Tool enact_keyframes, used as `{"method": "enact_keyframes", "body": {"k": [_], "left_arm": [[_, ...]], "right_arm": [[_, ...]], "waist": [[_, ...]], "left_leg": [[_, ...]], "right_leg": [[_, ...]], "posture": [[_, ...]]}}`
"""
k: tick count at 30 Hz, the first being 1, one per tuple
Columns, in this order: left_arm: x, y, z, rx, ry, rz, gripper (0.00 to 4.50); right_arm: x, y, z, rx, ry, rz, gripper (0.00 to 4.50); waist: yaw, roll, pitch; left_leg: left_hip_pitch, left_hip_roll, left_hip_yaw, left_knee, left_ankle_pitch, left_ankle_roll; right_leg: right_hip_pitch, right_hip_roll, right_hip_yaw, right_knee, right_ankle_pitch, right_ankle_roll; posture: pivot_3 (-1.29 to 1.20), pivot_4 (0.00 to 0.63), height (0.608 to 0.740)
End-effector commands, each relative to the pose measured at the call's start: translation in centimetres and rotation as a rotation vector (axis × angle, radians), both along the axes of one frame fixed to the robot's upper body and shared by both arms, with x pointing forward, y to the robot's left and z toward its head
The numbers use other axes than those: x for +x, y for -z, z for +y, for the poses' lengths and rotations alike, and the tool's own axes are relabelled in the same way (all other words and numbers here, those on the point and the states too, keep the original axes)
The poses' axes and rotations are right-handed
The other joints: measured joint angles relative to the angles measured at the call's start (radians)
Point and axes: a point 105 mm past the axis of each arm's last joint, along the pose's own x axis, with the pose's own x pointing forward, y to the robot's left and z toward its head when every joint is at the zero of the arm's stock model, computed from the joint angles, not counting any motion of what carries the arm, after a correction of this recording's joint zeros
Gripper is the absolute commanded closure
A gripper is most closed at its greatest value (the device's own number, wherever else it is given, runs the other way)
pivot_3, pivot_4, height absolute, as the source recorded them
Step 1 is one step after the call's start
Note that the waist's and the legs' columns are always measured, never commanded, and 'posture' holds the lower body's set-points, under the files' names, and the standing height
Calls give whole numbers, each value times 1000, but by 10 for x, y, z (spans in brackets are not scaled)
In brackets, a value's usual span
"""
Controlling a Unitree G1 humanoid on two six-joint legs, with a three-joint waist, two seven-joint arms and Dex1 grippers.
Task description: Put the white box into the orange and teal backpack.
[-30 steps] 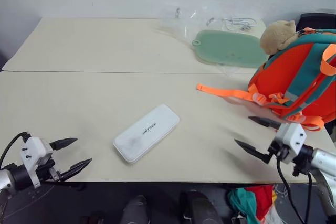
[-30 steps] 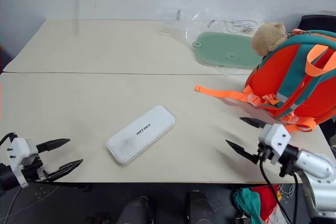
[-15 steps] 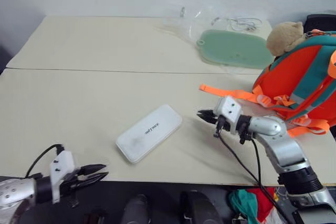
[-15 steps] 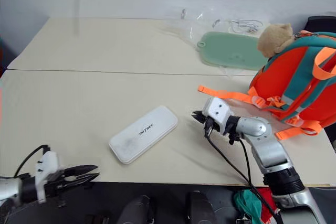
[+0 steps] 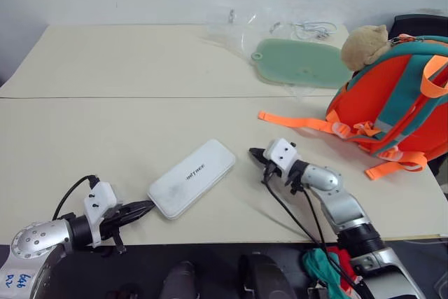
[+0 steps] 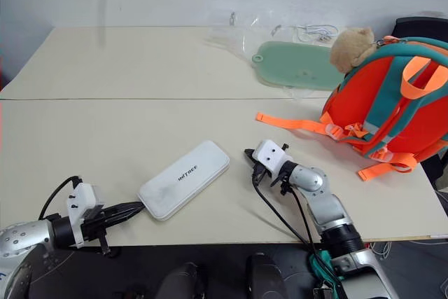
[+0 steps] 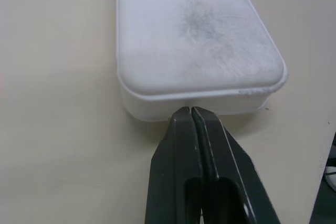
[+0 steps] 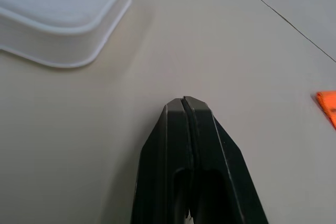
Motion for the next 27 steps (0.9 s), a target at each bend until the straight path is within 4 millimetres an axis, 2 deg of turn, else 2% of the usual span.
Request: {"method": "enact_keyframes", "body": {"k": [1, 5, 10, 15, 18, 21, 23, 27], "left_arm": [[2, -9, 0, -41, -4, -12, 4458], [8, -11, -6, -75, 4, -3, 4458], [23, -9, -10, -53, 10, -25, 4458], [45, -10, -18, -32, 46, -61, 4458], [58, -10, -30, -24, 104, -80, 4458], [64, -10, -35, -20, 153, -69, 4458], [66, -9, -32, 1, 172, -60, 4458], [68, -9, -15, 31, 157, -35, 4458]], "right_arm": [[-6, -5, 13, 67, -88, -12, 4500], [-25, -3, 25, 133, -248, 28, 4500], [-40, -1, 23, 152, -347, 89, 4500], [-59, -5, 3, 109, -386, 165, 4500], [-79, -2, -15, 61, -388, 240, 4500], [-89, -2, -30, 24, -358, 268, 4500], [-91, -3, -40, 15, -323, 271, 4500], [-92, -1, -56, -32, -269, 275, 4500]], "waist": [[1, 0, 0], [2, 0, 0], [7, 0, 0], [26, 0, 0], [31, 1, 0], [32, 0, 0], [30, 0, 0], [25, 0, 0]], "left_leg": [[0, 0, 0, 0, 0, 0], [0, 0, -1, -1, 0, 1], [0, 0, -1, 1, -1, 2], [0, 0, -1, 0, 0, 1], [0, -1, -1, 0, 0, 1], [0, 0, -1, 0, -1, 1], [0, -1, -1, 1, -1, 2], [1, 0, -1, 0, 0, 1]], "right_leg": [[0, 0, 0, 0, 0, 0], [0, 0, 0, 0, 0, 0], [1, -1, -1, 0, 0, 0], [1, -1, -1, 0, 0, 0], [1, -1, -1, 1, 0, 0], [1, -1, -2, 0, 0, 0], [1, -1, -1, 0, 0, 0], [0, 1, -1, 1, 0, 0]], "posture": [[0, 150, 740], [0, 150, 740], [0, 150, 740], [0, 150, 740], [0, 150, 740], [0, 150, 740], [0, 150, 740], [0, 150, 740]]}}
